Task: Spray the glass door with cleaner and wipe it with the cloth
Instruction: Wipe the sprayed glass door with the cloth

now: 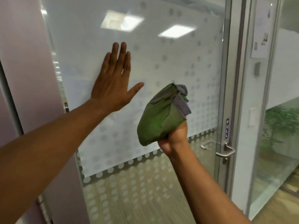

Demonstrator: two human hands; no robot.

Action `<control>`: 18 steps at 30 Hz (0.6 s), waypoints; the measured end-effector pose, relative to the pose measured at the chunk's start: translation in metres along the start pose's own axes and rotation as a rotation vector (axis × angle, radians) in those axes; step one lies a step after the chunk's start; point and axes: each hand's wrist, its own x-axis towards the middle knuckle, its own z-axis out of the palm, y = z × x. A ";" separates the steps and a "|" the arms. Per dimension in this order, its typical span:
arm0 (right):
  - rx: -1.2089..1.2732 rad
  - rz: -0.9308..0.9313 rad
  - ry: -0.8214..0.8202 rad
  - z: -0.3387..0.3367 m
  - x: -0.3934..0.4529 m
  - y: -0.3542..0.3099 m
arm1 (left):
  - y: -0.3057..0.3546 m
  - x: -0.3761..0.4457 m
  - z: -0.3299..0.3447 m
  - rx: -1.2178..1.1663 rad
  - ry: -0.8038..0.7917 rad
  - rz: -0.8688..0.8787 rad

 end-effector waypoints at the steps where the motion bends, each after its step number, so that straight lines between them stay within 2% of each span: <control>1: 0.023 0.006 -0.001 -0.006 -0.004 -0.004 | 0.011 -0.004 0.000 -0.030 0.002 0.018; 6: 0.075 0.028 0.059 -0.041 -0.022 -0.026 | 0.079 -0.029 0.013 -0.221 0.001 0.051; 11: 0.118 0.016 0.142 -0.093 -0.039 -0.062 | 0.156 -0.052 0.034 -0.627 -0.078 -0.105; 14: 0.145 -0.002 0.194 -0.129 -0.048 -0.086 | 0.211 -0.062 0.044 -0.917 -0.144 -0.290; 18: 0.130 -0.042 0.197 -0.173 -0.059 -0.118 | 0.290 -0.063 0.054 -1.285 -0.350 -0.696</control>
